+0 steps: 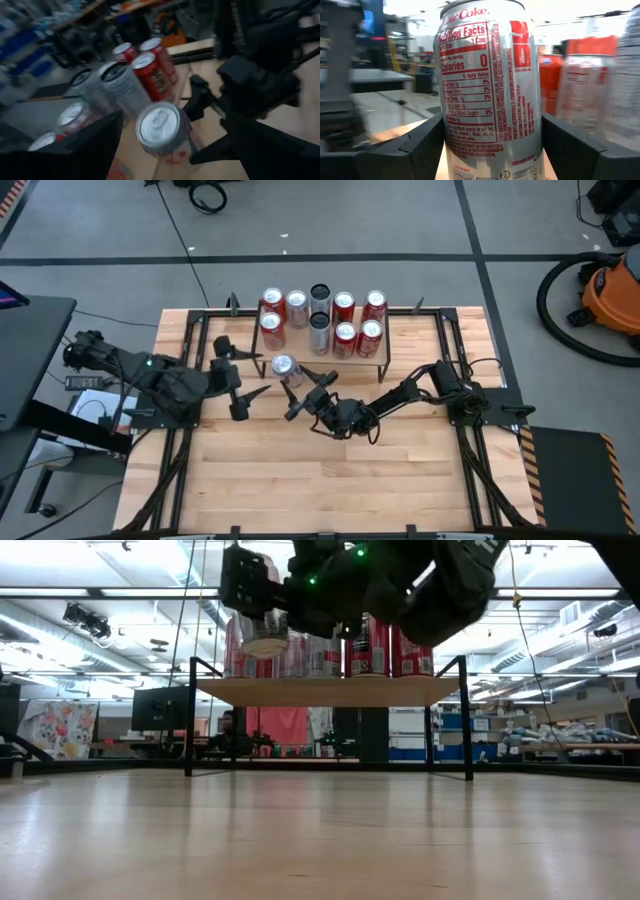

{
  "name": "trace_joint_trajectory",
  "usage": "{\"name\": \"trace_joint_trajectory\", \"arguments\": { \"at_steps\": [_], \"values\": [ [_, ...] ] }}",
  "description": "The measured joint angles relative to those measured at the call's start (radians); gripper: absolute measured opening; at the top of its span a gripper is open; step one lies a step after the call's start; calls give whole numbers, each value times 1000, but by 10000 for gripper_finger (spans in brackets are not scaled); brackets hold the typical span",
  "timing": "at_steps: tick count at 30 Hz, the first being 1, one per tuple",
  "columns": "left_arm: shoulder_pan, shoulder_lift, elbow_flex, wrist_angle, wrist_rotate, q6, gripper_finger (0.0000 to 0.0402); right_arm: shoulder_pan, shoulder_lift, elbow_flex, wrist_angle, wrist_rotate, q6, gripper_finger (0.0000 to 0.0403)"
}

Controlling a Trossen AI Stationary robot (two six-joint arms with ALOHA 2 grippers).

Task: Place canned beverage on shelf
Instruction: Put the silver soda can on the shelf

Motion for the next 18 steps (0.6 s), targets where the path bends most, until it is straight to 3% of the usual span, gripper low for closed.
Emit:
{"name": "trace_joint_trajectory", "arguments": {
  "at_steps": [5, 11, 18],
  "values": [
    [-16, -49, -150, 163, -92, 122, 362, -6, 0, 78, -93, 33, -26, 302],
    [-72, -148, -309, 390, -102, 253, 362, 37, -1, 153, -161, 147, -46, 302],
    [-163, -238, -375, 415, -102, 236, 362, 63, 57, 164, -67, 216, 30, 302]
  ]
}}
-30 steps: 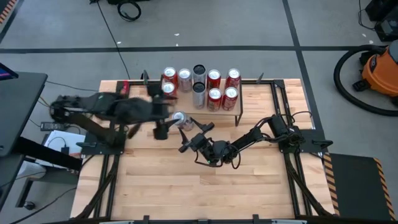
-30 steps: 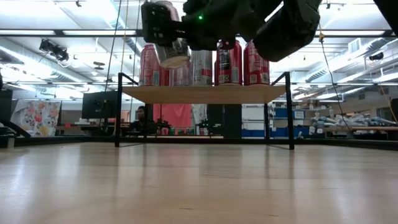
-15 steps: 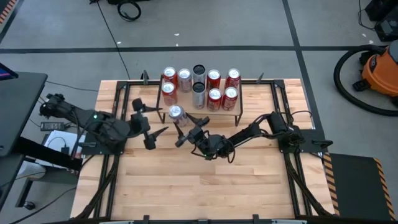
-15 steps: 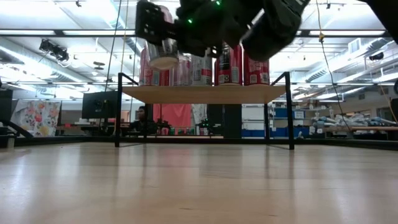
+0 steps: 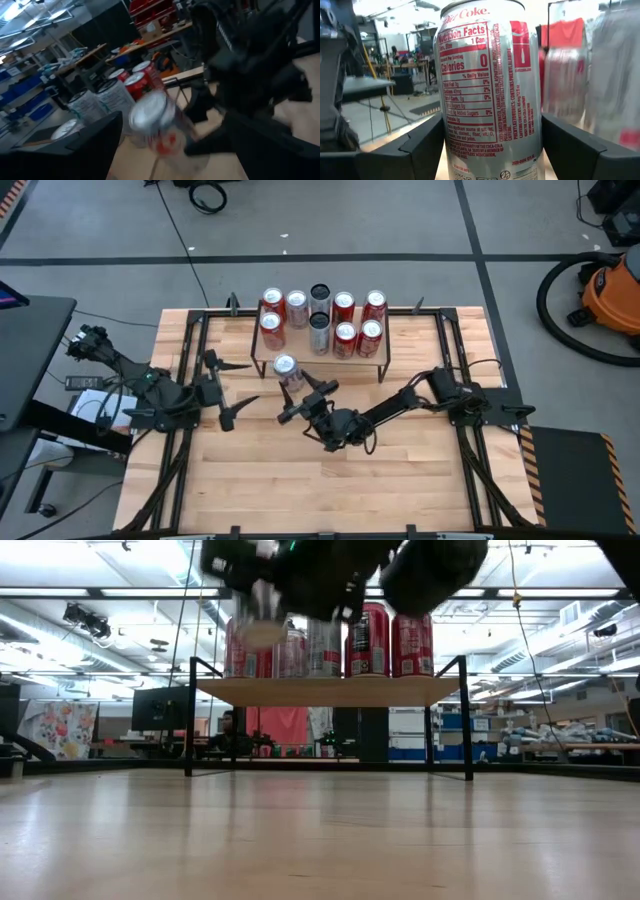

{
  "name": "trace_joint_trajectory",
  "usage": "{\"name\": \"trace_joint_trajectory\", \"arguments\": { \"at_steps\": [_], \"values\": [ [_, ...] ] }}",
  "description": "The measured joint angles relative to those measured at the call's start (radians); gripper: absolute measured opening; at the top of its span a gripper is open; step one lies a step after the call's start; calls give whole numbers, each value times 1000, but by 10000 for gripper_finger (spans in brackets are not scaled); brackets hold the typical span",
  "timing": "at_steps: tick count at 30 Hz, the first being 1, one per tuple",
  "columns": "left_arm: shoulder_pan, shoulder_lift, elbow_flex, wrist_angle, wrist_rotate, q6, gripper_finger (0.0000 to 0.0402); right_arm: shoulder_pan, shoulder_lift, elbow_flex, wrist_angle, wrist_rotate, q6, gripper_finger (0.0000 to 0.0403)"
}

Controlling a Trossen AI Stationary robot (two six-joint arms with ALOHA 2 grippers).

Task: Place canned beverage on shelf
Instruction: Put the silver soda can on the shelf

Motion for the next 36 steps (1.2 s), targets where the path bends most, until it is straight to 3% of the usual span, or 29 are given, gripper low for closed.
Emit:
{"name": "trace_joint_trajectory", "arguments": {
  "at_steps": [3, 7, 12, 15, 20, 30, 36],
  "values": [
    [-12, -4, -13, -2, 2, -4, 362, 0, 92, 66, 52, 41, -34, 302],
    [-15, -3, -14, -29, 2, -24, 362, 5, 216, 243, 166, 71, -204, 302],
    [-15, -3, -19, -65, 3, -67, 362, -1, 334, 441, 301, 60, -468, 302],
    [-15, -13, -82, -34, 25, -83, 362, -29, 366, 504, 300, 46, -518, 302],
    [-25, -60, -182, 4, 27, -78, 362, -75, 371, 507, 302, 54, -510, 302],
    [-43, -268, -326, 123, 36, -133, 362, -101, 369, 506, 300, 61, -562, 302],
    [-23, -286, -420, 222, 37, -131, 362, -125, 369, 506, 300, 70, -531, 302]
  ]
}}
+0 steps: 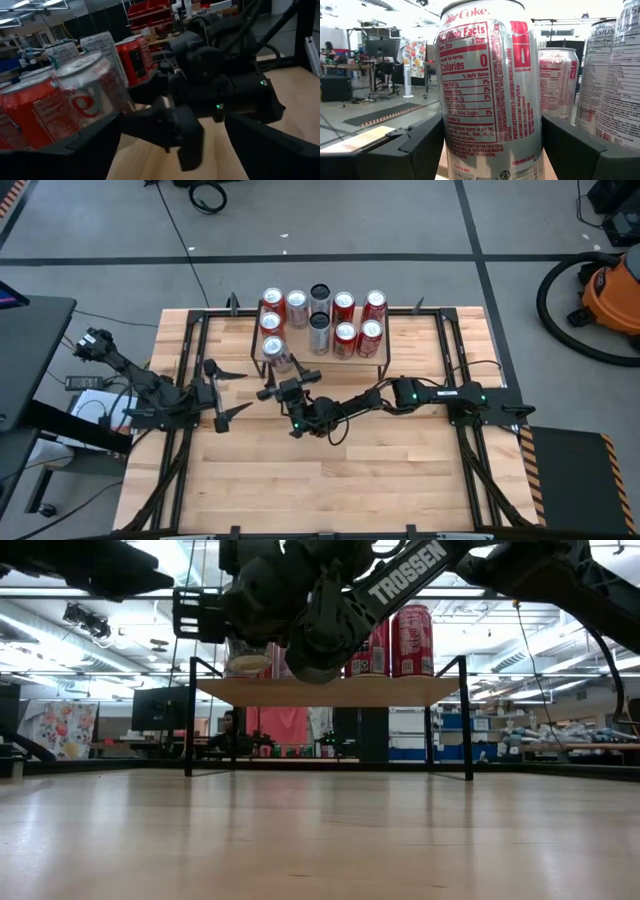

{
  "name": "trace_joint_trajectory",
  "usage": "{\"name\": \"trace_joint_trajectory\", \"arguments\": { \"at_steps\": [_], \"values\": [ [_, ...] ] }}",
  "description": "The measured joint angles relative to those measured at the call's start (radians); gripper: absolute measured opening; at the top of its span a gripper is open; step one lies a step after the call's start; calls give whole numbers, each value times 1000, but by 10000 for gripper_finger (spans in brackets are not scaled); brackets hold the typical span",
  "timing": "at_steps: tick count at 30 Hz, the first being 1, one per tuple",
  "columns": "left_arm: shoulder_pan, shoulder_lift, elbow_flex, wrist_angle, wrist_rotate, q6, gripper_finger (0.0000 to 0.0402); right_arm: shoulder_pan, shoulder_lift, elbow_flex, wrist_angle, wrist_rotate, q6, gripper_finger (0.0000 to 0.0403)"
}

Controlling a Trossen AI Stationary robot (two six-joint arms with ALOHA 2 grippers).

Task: Place canned beverage on shelf
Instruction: Put the silver soda can on the shelf

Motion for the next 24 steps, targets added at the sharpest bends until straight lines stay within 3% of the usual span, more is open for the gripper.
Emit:
{"name": "trace_joint_trajectory", "arguments": {
  "at_steps": [9, 13, 24],
  "values": [
    [11, 0, -17, 15, -7, -13, 362, 8, -88, 1, 4, -11, -101, 302],
    [11, 0, -17, 14, -7, -9, 362, 25, -98, -3, -1, 42, -146, 302],
    [11, 0, -17, 12, -7, -8, 362, 28, -96, -178, 2, 79, 116, 302]
  ]
}}
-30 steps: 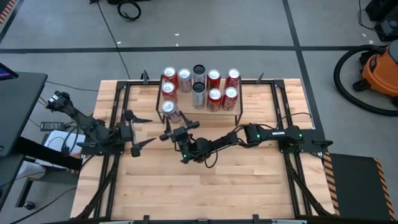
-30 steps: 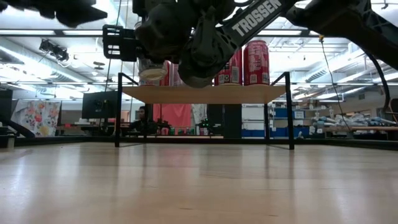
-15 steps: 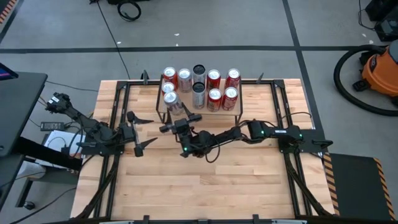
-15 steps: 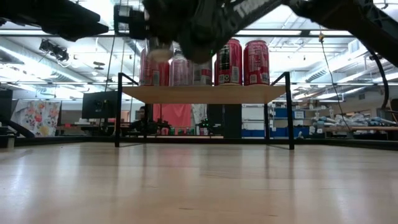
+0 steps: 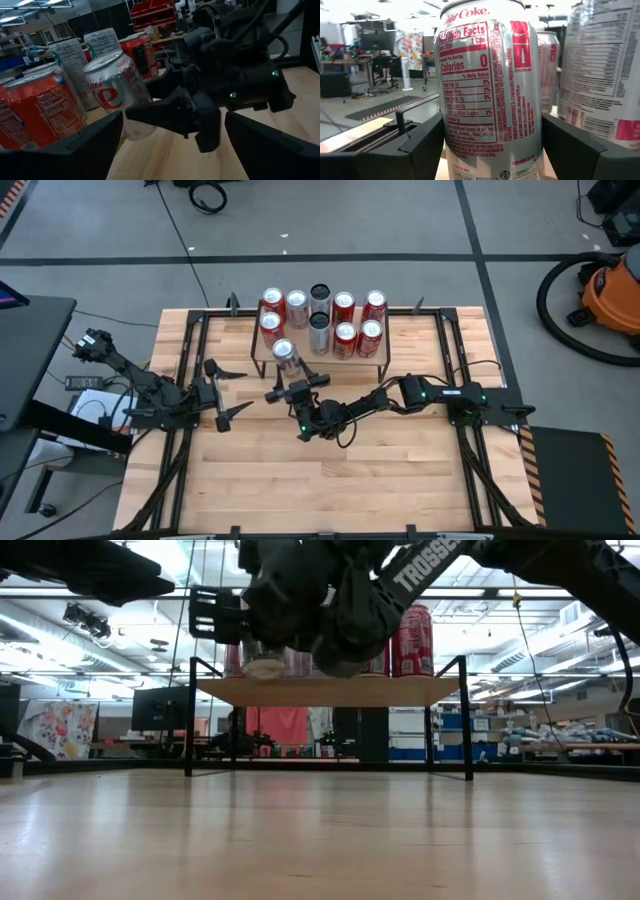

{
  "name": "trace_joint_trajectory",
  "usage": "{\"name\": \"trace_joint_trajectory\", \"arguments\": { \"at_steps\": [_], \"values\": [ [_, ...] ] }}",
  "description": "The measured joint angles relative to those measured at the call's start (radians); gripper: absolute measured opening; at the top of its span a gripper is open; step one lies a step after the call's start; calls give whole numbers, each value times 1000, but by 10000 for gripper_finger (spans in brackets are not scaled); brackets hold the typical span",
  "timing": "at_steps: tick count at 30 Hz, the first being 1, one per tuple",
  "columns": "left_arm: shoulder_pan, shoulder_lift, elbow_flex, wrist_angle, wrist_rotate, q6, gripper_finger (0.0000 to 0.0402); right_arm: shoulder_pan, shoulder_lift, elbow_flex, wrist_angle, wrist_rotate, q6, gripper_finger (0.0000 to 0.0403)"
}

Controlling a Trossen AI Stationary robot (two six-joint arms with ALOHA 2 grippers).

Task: Place canned beverage on shelf
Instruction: Put the silver soda can on the shelf

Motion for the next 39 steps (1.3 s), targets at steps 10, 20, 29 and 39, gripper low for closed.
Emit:
{"name": "trace_joint_trajectory", "arguments": {
  "at_steps": [10, 20, 29, 39],
  "values": [
    [0, 0, 0, -3, 0, 3, 362, -3, -24, -11, -1, -4, -20, 302],
    [0, 0, 0, -1, 0, 5, 362, -33, -24, -11, -2, 7, 32, 302],
    [0, 0, 0, -2, 0, 5, 362, -38, -28, -10, 0, 65, 26, 305],
    [-1, 0, 1, -2, 0, -1, 362, -48, -24, -10, -3, 65, 95, 309]
  ]
}}
